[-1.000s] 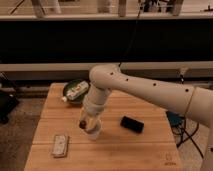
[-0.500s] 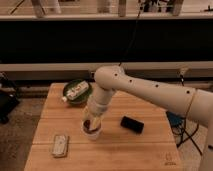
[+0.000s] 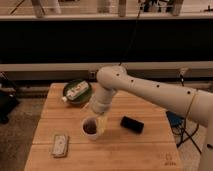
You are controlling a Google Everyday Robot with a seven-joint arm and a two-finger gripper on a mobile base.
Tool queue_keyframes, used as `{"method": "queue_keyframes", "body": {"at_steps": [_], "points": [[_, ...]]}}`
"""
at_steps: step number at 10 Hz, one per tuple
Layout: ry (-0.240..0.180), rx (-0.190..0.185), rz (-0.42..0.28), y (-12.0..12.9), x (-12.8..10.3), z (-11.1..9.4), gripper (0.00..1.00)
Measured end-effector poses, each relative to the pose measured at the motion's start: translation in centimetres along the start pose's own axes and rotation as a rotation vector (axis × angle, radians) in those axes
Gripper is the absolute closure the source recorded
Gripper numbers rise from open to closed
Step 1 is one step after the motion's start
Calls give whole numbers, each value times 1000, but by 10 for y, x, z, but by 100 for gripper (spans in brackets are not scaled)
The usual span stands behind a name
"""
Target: Place the pepper in the ceramic cup
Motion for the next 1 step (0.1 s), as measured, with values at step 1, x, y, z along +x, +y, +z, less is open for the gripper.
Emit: {"method": "queue_keyframes", "body": {"at_steps": [1], "points": [[4, 2, 3, 1, 2, -1, 44]]}}
